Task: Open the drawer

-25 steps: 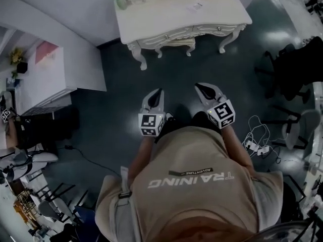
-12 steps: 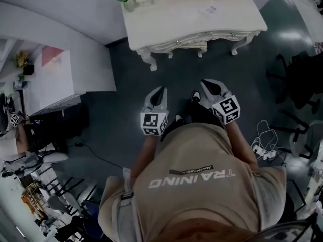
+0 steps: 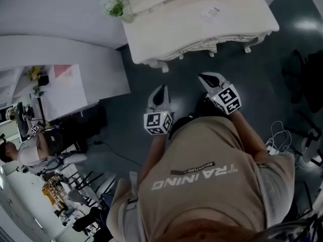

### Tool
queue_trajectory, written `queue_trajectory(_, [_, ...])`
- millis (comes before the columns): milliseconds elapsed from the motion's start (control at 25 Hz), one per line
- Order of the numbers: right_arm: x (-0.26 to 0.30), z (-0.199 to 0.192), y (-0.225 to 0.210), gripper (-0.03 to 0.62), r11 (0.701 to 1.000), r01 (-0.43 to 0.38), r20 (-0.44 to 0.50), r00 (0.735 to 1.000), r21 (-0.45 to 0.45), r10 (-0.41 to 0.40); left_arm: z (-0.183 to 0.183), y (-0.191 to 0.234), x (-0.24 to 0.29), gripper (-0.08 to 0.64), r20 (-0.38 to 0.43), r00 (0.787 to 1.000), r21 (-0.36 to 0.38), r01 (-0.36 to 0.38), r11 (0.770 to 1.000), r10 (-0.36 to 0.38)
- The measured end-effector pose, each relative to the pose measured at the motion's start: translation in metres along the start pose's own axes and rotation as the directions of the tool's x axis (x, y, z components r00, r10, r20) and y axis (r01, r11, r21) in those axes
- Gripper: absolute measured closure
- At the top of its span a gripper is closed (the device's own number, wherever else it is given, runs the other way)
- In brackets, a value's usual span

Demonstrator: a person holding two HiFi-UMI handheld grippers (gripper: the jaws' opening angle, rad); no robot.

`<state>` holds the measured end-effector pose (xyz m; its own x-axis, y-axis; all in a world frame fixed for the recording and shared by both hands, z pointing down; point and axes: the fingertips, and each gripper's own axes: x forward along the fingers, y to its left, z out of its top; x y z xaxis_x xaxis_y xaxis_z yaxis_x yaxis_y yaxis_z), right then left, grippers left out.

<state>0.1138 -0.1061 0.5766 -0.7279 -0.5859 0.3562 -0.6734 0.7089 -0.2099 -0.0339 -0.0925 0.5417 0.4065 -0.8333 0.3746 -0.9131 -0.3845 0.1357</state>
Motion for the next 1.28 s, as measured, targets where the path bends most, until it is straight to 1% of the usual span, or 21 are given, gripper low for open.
queue_trajectory(40, [0.006,-0.003,-0.005,0.589,1.000,-0.026,-0.027,0.999,-0.003,0.026,0.003,0.000,0.007,0.552,0.003,1.000,-0.008,-0.008,1.000,0.008])
queue_trajectory(120, [0.021,-0.007,-0.015,0.589,0.997,-0.071,-0.073,0.995,-0.004,0.071,0.006,0.003,0.019,0.552,0.006,1.000,-0.057,-0.024,0.998,0.024])
queue_trajectory(200, [0.032,-0.015,-0.019,0.589,0.994,-0.106,-0.110,0.988,0.006,0.106,0.000,0.009,0.023,0.552,-0.015,0.999,-0.118,-0.053,0.992,0.052])
queue_trajectory(240, [0.037,-0.020,-0.019,0.589,0.992,-0.122,-0.123,0.985,0.012,0.123,-0.004,0.011,0.022,0.552,-0.030,0.998,-0.137,-0.065,0.988,0.062])
queue_trajectory(320, [0.048,-0.026,-0.022,0.589,0.989,-0.147,-0.141,0.979,0.028,0.150,-0.010,0.016,0.028,0.552,-0.053,0.996,-0.137,-0.074,0.988,0.067])
queue_trajectory(400, [0.063,-0.026,-0.031,0.589,0.988,-0.149,-0.151,0.976,0.044,0.154,-0.012,0.024,0.044,0.552,-0.066,0.996,-0.110,-0.063,0.992,0.056])
queue_trajectory(520, [0.082,-0.031,-0.037,0.589,0.990,-0.130,-0.183,0.973,0.060,0.139,-0.013,0.032,0.064,0.552,-0.075,0.997,-0.074,-0.017,0.997,0.011])
queue_trajectory(640, [0.097,-0.037,-0.038,0.589,0.993,-0.106,-0.237,0.964,0.057,0.116,0.001,0.041,0.082,0.552,-0.049,0.997,-0.032,0.050,0.998,-0.051])
queue_trajectory(760, [0.114,-0.041,-0.040,0.589,0.996,-0.067,-0.319,0.944,0.066,0.085,0.024,0.056,0.099,0.552,-0.016,0.992,0.006,0.123,0.992,-0.123])
queue_trajectory(920, [0.143,-0.057,-0.048,0.589,0.992,-0.004,-0.405,0.913,0.126,0.055,0.047,0.082,0.121,0.552,0.007,0.978,0.058,0.209,0.976,-0.210])
queue_trajectory(1000, [0.155,-0.070,-0.051,0.589,0.988,0.025,-0.442,0.896,0.152,0.046,0.047,0.094,0.127,0.552,-0.001,0.971,0.051,0.240,0.969,-0.240])
queue_trajectory(1080, [0.168,-0.082,-0.056,0.589,0.981,0.061,-0.463,0.886,0.185,0.033,0.041,0.108,0.133,0.552,-0.016,0.964,0.040,0.265,0.963,-0.265])
queue_trajectory(1160, [0.187,-0.093,-0.063,0.589,0.971,0.098,-0.486,0.874,0.216,0.020,0.035,0.123,0.143,0.552,-0.035,0.959,0.048,0.282,0.958,-0.280])
queue_trajectory(1240, [0.203,-0.103,-0.070,0.589,0.966,0.133,-0.520,0.854,0.223,0.003,0.029,0.135,0.151,0.552,-0.063,0.957,0.046,0.287,0.957,-0.284])
queue_trajectory(1280, [0.208,-0.107,-0.074,0.589,0.965,0.151,-0.540,0.842,0.213,-0.012,0.027,0.139,0.152,0.552,-0.077,0.957,0.036,0.284,0.958,-0.281])
